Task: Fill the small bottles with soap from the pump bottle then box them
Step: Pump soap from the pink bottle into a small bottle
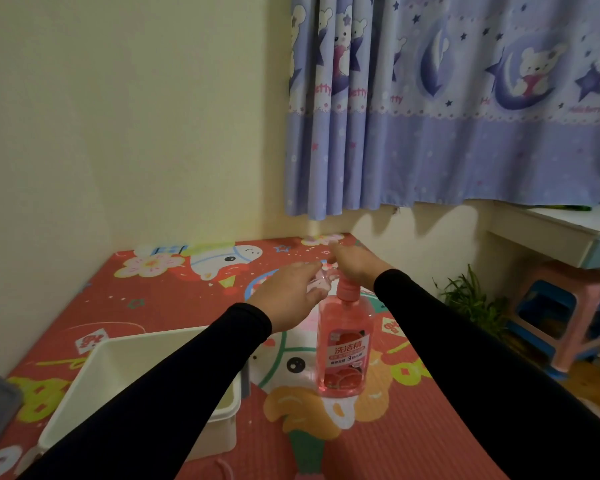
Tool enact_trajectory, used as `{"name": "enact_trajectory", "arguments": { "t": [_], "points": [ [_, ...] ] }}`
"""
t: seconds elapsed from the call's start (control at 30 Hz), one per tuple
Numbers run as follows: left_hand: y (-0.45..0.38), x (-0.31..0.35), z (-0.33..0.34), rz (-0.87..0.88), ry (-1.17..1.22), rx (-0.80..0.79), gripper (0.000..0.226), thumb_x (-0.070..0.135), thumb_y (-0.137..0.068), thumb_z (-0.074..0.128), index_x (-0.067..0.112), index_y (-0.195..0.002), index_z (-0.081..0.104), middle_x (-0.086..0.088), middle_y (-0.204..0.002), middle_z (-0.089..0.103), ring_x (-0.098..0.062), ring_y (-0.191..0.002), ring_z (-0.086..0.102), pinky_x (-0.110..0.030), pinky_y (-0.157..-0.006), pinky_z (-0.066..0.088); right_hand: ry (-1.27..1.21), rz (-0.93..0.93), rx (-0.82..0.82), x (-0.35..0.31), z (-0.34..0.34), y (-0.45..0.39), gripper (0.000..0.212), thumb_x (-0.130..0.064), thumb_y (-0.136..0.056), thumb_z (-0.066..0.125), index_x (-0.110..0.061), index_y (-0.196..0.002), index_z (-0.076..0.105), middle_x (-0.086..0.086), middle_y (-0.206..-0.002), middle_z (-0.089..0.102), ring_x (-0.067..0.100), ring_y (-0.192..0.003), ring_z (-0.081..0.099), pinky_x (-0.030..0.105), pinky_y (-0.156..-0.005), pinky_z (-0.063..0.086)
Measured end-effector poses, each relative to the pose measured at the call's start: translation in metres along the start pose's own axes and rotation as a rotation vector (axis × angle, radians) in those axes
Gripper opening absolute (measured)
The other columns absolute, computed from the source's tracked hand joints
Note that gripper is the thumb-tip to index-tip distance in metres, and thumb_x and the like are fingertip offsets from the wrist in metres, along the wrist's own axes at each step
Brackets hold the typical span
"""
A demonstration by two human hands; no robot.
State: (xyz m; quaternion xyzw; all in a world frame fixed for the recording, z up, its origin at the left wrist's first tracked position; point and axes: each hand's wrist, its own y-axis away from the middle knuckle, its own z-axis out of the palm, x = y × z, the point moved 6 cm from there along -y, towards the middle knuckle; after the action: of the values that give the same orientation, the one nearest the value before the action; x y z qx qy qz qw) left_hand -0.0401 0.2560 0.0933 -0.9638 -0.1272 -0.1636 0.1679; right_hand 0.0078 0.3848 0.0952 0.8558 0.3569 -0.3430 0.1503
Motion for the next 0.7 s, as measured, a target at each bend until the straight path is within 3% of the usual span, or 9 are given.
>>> {"name": "enact_trajectory", "arguments": {
  "t": [0.17, 0.27, 0.37, 0.53, 0.7],
  "points": [
    [-0.003, 0.001, -0.001, 0.004, -0.019, -0.033, 0.037, 0.034, -0.098, 0.048, 0.016, -0.130, 0.048, -0.004, -0.125, 0.054, -0.021, -0.111, 0.051, -0.027, -0.083, 0.036, 0.005, 0.021, -0.021, 0.000, -0.003, 0.006, 0.055, -0.037, -0.105, 0.021, -0.002, -0.141, 0.044, 0.015, -0.147, 0.044, 0.029, -0.134, 0.041, 0.033, -0.110, 0.030],
    [-0.005, 0.007, -0.011, 0.007, 0.004, -0.022, 0.039, 0.032, -0.098, 0.049, 0.018, -0.134, 0.045, -0.003, -0.127, 0.053, -0.022, -0.115, 0.051, -0.027, -0.086, 0.036, -0.042, 0.001, -0.006, -0.005, -0.013, 0.004, 0.054, -0.039, -0.102, 0.025, -0.003, -0.136, 0.047, 0.018, -0.143, 0.047, 0.034, -0.130, 0.045, 0.042, -0.111, 0.033],
    [-0.005, 0.008, -0.013, 0.018, -0.012, -0.009, 0.041, 0.032, -0.098, 0.049, 0.019, -0.136, 0.043, -0.005, -0.126, 0.053, -0.023, -0.113, 0.051, -0.028, -0.085, 0.036, -0.011, -0.034, 0.029, -0.010, -0.015, 0.006, 0.050, -0.031, -0.104, 0.020, -0.001, -0.134, 0.047, 0.018, -0.142, 0.047, 0.027, -0.121, 0.048, 0.034, -0.106, 0.032],
    [-0.001, 0.000, 0.001, 0.003, -0.039, -0.023, 0.046, 0.034, -0.099, 0.047, 0.019, -0.141, 0.039, -0.004, -0.134, 0.050, -0.022, -0.120, 0.048, -0.024, -0.085, 0.031, -0.018, -0.029, 0.011, 0.003, -0.001, 0.003, 0.046, -0.028, -0.103, 0.026, 0.000, -0.131, 0.051, 0.024, -0.134, 0.053, 0.039, -0.125, 0.049, 0.044, -0.106, 0.039],
    [-0.004, 0.000, -0.001, 0.006, -0.014, -0.024, 0.028, 0.034, -0.098, 0.049, 0.017, -0.119, 0.051, -0.004, -0.119, 0.055, -0.022, -0.108, 0.052, -0.026, -0.079, 0.034, -0.008, -0.016, 0.005, 0.000, -0.006, 0.006, 0.050, -0.033, -0.103, 0.025, -0.002, -0.134, 0.049, 0.023, -0.137, 0.051, 0.038, -0.128, 0.047, 0.043, -0.108, 0.036]
  ]
}}
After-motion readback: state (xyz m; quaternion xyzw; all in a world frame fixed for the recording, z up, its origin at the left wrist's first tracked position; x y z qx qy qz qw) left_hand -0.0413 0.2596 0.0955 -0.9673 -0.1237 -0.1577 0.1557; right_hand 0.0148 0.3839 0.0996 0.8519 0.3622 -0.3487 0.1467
